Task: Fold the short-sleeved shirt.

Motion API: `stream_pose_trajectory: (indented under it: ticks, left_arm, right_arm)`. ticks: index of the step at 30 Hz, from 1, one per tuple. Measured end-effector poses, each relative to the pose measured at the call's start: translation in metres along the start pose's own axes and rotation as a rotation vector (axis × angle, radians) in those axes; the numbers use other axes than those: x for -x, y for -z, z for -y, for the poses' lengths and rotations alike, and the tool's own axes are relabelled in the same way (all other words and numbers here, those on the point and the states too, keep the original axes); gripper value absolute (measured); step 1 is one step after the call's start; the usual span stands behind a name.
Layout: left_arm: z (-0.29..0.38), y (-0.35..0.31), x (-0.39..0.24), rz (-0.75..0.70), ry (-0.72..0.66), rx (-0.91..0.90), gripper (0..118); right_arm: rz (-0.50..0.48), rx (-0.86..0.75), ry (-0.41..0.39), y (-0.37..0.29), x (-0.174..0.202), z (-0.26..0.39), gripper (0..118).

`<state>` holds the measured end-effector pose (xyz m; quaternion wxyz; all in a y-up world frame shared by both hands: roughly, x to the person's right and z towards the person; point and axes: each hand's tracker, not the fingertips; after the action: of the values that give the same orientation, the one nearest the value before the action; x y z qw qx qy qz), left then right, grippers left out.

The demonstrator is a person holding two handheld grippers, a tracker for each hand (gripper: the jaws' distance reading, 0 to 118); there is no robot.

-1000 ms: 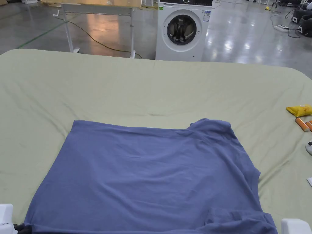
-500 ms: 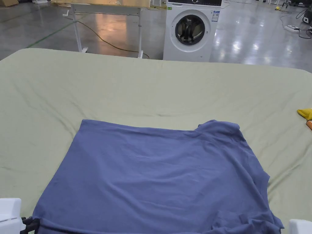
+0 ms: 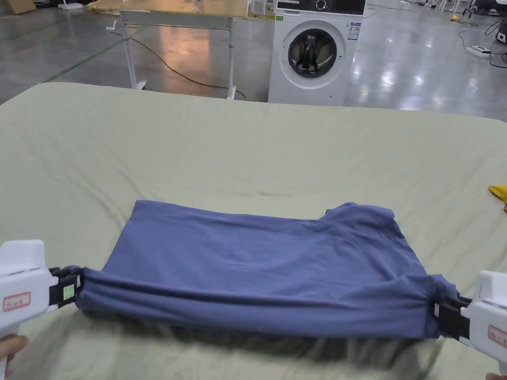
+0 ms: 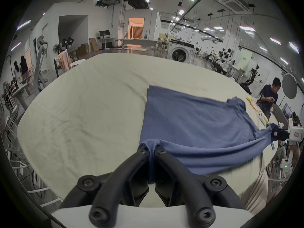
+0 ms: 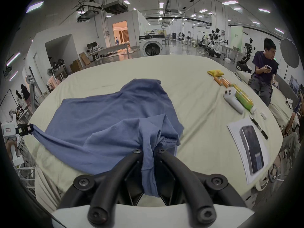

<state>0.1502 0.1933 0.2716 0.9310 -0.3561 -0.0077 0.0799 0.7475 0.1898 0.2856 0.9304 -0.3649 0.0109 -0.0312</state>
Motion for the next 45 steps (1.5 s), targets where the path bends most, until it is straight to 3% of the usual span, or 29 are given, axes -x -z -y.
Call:
stream_pose_trajectory:
  ticks: [12,20,23,24,26,30,32,34,35,36,45]
  left_arm:
    - [-0.031,0.098,-0.001,-0.032,-0.018,0.062,0]
    - [-0.024,0.123,-0.012,-0.058,0.016,0.113,2]
    - [-0.023,0.112,-0.014,-0.066,0.008,0.087,19]
    - [-0.023,0.106,-0.016,-0.063,0.014,0.066,31]
    - [-0.023,0.093,-0.021,-0.049,0.024,0.025,40]
    - [-0.022,0.06,-0.037,-0.03,0.054,-0.111,38]
    - [-0.02,0.051,-0.038,-0.042,0.072,-0.186,32]
    - [-0.015,0.036,-0.048,-0.036,0.091,-0.256,14]
    - [-0.013,0.027,-0.054,-0.041,0.108,-0.278,7]
    - [-0.01,0.02,-0.06,-0.048,0.127,-0.305,0]
    - [0.0,-0.023,-0.063,-0.092,0.153,-0.465,0]
  right_arm:
    - [0.04,0.071,0.021,0.113,-0.002,-0.035,6]
    - [0.052,0.119,0.015,0.136,-0.004,-0.034,9]
    - [0.095,0.068,-0.029,0.127,0.001,-0.034,23]
    - [0.11,0.029,-0.036,0.121,0.003,-0.035,37]
    - [0.118,-0.047,-0.042,0.104,0.01,-0.037,56]
    - [0.09,-0.193,-0.027,0.077,0.027,-0.04,56]
    - [0.076,-0.265,-0.021,0.064,0.038,-0.04,53]
    - [0.066,-0.325,-0.032,0.05,0.052,-0.039,41]
    - [0.057,-0.353,-0.035,0.044,0.058,-0.038,28]
    - [0.055,-0.388,-0.034,0.037,0.063,-0.037,7]
    - [0.062,-0.536,-0.063,-0.001,0.099,-0.027,1]
